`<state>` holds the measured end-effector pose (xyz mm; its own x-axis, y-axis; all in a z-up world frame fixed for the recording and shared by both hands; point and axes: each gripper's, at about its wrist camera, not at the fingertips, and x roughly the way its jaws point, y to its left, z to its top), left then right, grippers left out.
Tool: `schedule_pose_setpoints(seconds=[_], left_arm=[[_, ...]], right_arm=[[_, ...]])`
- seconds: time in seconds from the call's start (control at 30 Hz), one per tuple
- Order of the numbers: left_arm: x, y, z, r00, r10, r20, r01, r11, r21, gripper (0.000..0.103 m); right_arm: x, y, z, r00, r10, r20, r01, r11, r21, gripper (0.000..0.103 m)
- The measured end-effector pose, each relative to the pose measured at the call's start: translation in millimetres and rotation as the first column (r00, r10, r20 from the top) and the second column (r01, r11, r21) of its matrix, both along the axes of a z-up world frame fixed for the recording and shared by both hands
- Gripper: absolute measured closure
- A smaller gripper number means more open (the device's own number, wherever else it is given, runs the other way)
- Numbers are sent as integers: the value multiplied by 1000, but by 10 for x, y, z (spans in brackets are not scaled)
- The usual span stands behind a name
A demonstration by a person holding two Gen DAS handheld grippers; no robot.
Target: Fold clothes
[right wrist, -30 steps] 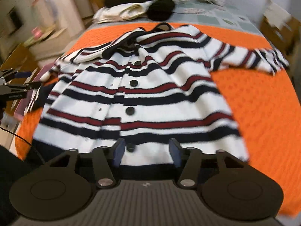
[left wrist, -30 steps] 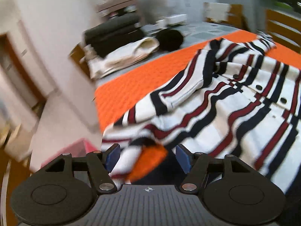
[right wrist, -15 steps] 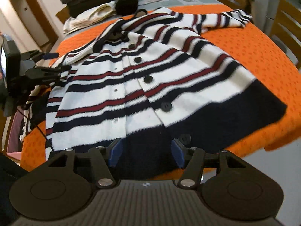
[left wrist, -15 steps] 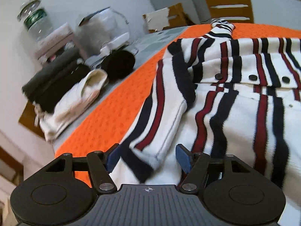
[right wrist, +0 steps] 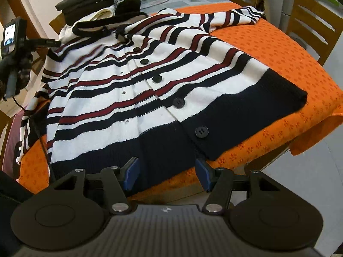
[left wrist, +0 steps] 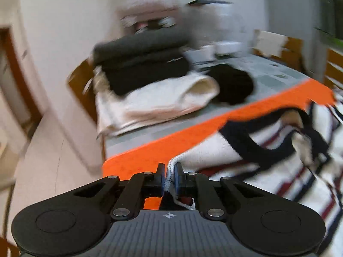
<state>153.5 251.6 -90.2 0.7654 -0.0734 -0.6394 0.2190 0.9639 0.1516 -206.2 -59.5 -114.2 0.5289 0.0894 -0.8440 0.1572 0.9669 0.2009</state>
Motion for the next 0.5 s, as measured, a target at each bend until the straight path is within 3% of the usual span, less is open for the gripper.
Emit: schedule_pose_setpoints(seconds=[0.13, 0.17, 0.27, 0.5], left_arm=[[140, 130, -87, 996, 64, -58, -64, 998, -12, 84], [100, 178, -80, 996, 60, -63, -62, 998, -29, 73], [-23, 322, -57, 996, 47, -78, -53, 996, -78, 59], [-687, 494, 25, 983, -139, -116, 132, 989, -68, 48]], right_arm=[[-30, 8, -6, 1000, -13, 5, 13, 1000, -1, 39], [-29, 2, -7, 1000, -14, 6, 14, 1000, 0, 39], [-30, -9, -14, 1000, -17, 6, 17, 1000, 4, 39], [6, 29, -128, 999, 12, -32, -9, 997, 74, 39]])
